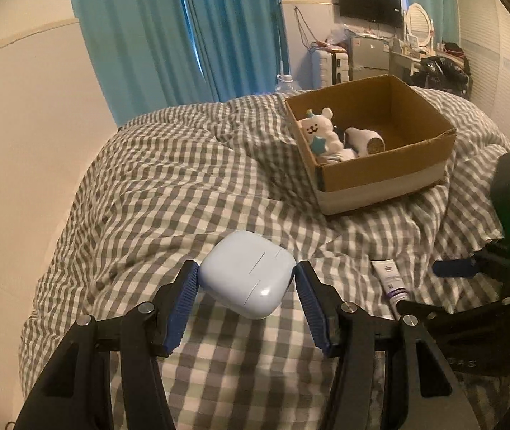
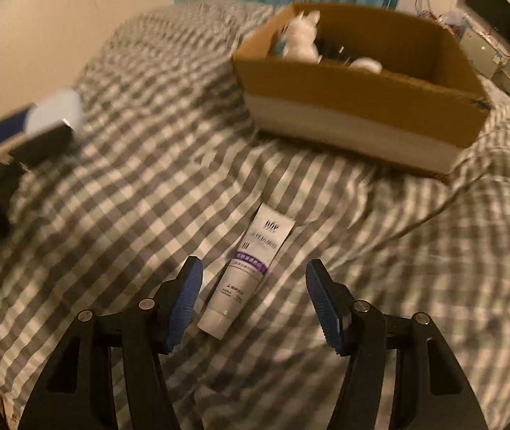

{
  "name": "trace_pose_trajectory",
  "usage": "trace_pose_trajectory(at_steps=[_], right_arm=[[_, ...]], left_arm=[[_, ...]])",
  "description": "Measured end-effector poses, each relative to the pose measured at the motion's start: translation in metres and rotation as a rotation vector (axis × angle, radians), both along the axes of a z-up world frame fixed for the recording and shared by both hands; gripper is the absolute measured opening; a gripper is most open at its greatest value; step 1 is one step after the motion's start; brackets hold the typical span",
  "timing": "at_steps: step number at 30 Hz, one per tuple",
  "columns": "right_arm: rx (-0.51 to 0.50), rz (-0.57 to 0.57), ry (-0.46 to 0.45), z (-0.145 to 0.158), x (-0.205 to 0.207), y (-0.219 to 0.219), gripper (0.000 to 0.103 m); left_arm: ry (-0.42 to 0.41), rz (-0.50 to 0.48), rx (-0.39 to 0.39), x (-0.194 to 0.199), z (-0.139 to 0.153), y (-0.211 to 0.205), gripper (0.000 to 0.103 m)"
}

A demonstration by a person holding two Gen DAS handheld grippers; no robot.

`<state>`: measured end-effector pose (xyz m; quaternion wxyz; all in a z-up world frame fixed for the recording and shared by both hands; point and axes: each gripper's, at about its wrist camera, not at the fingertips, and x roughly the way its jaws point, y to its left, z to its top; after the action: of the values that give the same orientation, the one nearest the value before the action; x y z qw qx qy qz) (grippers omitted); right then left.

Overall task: Organize objects
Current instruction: 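Grasp the white earbud case with the left tool while the right tool grasps the white tube, then lower the earbud case and tube into the box and release both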

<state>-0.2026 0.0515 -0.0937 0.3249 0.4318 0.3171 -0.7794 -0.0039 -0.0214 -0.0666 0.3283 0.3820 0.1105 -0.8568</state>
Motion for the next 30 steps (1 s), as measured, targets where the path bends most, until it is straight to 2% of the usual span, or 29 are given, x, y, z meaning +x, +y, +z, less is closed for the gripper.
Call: trace_pose_trajectory(at_steps=[3, 9, 13, 17, 18, 19, 25, 30], right_arm=[[0.033, -0.021, -0.043, -0.017, -0.007, -0.003, 0.06], [0.068, -0.026, -0.082, -0.035, -0.009, -0.008, 0.04], [0.074, -0.008, -0.033, -0.03, 0.001, -0.006, 0.028], [0.053, 0.001, 0.031, -0.012, 0.015, 0.002, 0.017], [0.046, 0.008, 0.047, -0.006, 0.02, 0.004, 0.012], [0.038, 0.015, 0.05, -0.001, 0.023, 0.006, 0.002], [0.017, 0.044, 0.123, 0.027, 0.046, 0.02, 0.0], [-0.025, 0.036, 0.069, 0.025, 0.035, 0.01, 0.001]], left_arm=[[0.012, -0.008, 0.023, 0.002, -0.004, -0.003, 0.057], [0.021, -0.018, 0.07, 0.002, -0.015, -0.009, 0.057], [0.023, -0.019, 0.092, 0.004, -0.019, -0.01, 0.057], [0.043, -0.019, 0.116, 0.007, -0.017, -0.01, 0.057], [0.047, -0.023, 0.115, 0.008, -0.014, -0.008, 0.057], [0.052, -0.026, 0.115, 0.01, -0.012, -0.006, 0.057], [0.082, -0.039, 0.102, 0.016, 0.006, 0.002, 0.057], [0.076, -0.034, 0.078, 0.017, 0.011, 0.005, 0.057]])
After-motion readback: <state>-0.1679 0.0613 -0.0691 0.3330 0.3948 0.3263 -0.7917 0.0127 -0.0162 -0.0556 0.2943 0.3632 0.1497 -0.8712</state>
